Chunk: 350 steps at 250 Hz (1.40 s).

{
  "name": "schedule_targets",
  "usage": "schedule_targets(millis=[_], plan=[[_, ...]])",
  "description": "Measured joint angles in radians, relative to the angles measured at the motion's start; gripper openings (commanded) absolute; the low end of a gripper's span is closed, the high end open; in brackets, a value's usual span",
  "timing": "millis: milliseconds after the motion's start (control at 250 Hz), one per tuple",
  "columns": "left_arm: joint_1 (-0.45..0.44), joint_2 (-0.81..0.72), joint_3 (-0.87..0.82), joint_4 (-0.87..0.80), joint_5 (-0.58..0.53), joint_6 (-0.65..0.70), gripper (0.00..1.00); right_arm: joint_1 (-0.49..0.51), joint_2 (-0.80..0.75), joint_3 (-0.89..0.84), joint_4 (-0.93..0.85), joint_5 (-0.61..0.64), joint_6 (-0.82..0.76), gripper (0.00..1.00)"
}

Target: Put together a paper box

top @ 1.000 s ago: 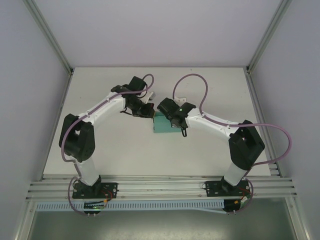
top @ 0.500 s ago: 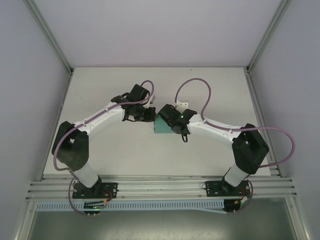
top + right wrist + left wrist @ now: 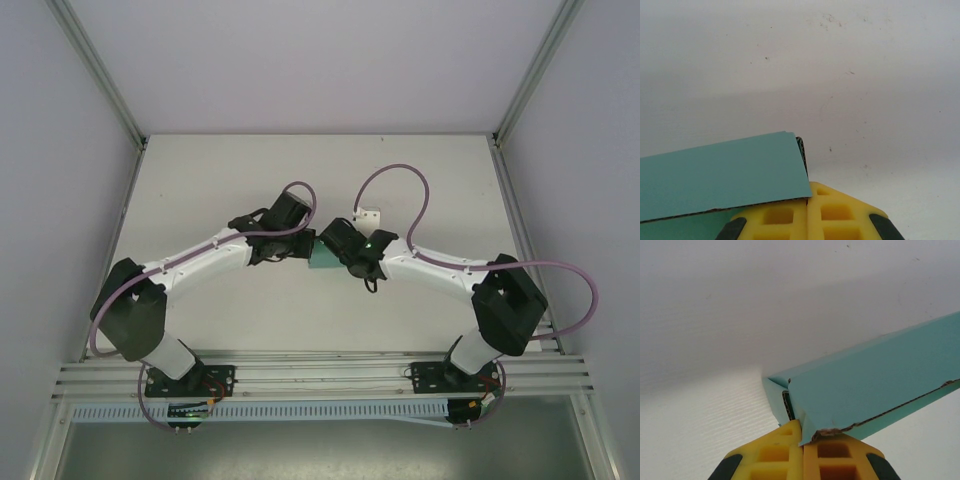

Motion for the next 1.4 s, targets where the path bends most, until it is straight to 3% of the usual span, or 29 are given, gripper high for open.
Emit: schedule_targets(millis=[228,544,751,1119,1399], plan=[[-0.024,0.000,-0.057,0.110,-0.067,-0.040,0.00,0.002,-0.018,-0.043,0.063,0.015,0.018,0.00],[-0.034,-0.041,-0.172,0.260,-0.068,-0.102,0.00,0.014,-0.066,-0.108,0.126,0.023,0.021,0.00],[-0.041,-0.043,-0.204,0.327,-0.076,-0.081,0.00,0.019,-0.149,-0.195,0.187,0.003,-0.007,0.29],[-0.080,-0.017,-0.165,0.327,-0.069,0.037,0.00,0.000,-0.312,-0.230,0.238,-0.186,-0.130,0.50],[-0.080,-0.011,-0.154,0.315,-0.062,0.079,0.00,-0.083,-0.422,-0.226,0.200,-0.179,-0.174,0.60]])
